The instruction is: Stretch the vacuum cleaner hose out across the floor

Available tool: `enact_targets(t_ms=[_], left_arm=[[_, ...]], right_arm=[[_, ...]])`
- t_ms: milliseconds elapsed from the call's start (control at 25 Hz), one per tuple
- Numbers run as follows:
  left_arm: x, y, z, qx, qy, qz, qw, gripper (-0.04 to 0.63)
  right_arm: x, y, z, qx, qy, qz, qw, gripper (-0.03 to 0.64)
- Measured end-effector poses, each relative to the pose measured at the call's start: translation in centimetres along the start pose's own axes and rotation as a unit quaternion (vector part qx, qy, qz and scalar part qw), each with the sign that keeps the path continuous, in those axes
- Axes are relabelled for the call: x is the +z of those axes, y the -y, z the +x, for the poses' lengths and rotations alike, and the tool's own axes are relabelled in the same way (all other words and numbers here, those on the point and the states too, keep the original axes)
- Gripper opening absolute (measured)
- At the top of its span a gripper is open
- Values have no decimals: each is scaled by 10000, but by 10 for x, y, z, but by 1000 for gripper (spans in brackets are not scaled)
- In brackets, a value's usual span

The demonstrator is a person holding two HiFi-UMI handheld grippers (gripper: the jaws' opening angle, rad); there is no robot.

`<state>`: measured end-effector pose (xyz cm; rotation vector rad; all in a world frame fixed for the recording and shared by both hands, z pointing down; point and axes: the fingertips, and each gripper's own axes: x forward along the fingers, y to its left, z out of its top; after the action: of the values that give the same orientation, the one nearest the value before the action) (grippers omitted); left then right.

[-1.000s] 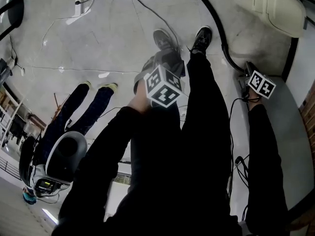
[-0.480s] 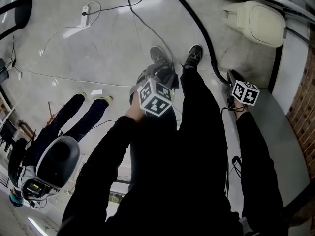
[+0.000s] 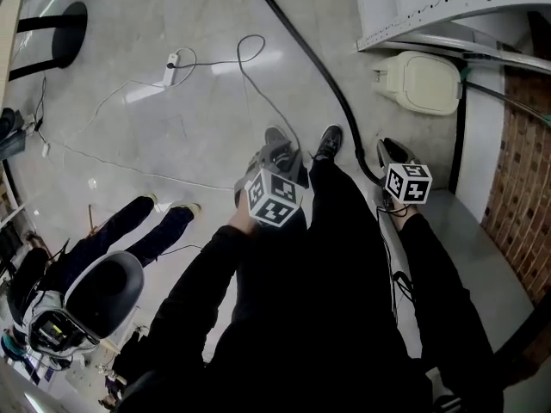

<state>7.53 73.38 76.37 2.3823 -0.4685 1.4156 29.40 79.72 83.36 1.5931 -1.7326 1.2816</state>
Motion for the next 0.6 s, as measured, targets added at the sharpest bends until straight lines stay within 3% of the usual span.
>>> enact_targets(t_ms=[320, 480, 600], left_arm=[[61, -2, -92, -201, 734, -97, 9971, 43], [88, -26, -128, -240, 1187, -167, 9925, 21], [90, -25, -158, -233, 1369, -509, 9890, 20]], right_arm=[[110, -82, -73, 468, 935, -127, 9944, 63], [160, -129, -94, 595, 1389, -537, 9871, 60], [176, -162, -118, 758, 1517, -922, 9812, 60]])
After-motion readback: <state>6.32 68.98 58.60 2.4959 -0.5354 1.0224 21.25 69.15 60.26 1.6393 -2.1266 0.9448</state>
